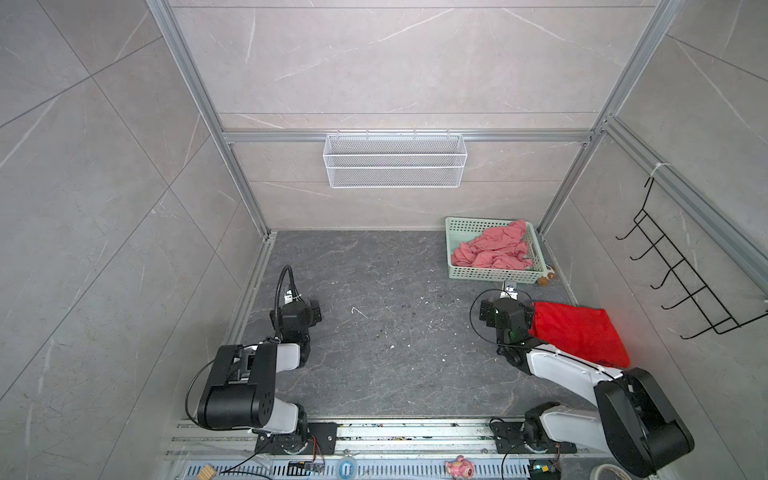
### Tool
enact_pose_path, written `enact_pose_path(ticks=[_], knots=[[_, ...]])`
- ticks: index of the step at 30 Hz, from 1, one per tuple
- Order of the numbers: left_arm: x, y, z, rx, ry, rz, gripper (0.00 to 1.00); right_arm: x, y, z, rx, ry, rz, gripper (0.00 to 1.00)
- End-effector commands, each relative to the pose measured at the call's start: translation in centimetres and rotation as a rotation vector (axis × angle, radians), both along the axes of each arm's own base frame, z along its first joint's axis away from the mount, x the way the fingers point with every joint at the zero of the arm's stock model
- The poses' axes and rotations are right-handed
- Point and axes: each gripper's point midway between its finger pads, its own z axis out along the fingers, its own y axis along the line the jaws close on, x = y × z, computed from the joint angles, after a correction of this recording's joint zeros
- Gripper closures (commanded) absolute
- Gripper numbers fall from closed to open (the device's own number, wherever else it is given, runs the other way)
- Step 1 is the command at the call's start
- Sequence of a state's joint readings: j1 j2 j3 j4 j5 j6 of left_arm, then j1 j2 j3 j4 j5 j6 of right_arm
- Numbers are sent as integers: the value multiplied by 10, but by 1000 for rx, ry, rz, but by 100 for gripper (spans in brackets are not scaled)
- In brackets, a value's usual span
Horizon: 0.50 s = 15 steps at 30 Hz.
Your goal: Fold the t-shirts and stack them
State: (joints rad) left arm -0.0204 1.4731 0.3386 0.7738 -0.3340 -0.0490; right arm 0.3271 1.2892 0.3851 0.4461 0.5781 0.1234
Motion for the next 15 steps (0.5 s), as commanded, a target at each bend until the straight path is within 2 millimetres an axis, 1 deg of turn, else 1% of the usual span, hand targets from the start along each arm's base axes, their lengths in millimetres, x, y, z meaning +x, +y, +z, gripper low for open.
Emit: enact_pose_path(ticks=[1, 3, 5, 7, 8, 9, 10, 12, 13, 15], knots=[[15, -4, 17, 7, -112, -48, 0, 15, 12, 19, 0, -98, 62, 0], [13, -6, 13, -24, -75, -64, 0, 19, 14, 21, -27, -111, 87, 0], [14, -5, 14, -24, -89, -68, 0, 25, 12, 20, -28, -110, 111, 0], [14, -4, 13, -28, -84, -68, 0, 32, 5, 18, -14, -119, 117, 0], [14, -4, 13, -28, -85, -68, 0, 35, 3, 15, -1, -128, 124, 0], [14, -5, 13, -32, -78, -71, 0, 38, 1, 8, 16, -113, 127, 0], [14, -4, 13, -30, -81, -70, 0, 43, 0, 6, 36, -134, 138, 0], [15, -4, 13, -30, -80, -69, 0, 42, -3, -2, 88, -83, 155, 0], [15, -4, 13, -31, -78, -68, 0, 43, -8, -5, 123, -110, 160, 1], [15, -4, 13, -31, -78, -67, 0, 41, -8, -5, 126, -159, 188, 0]])
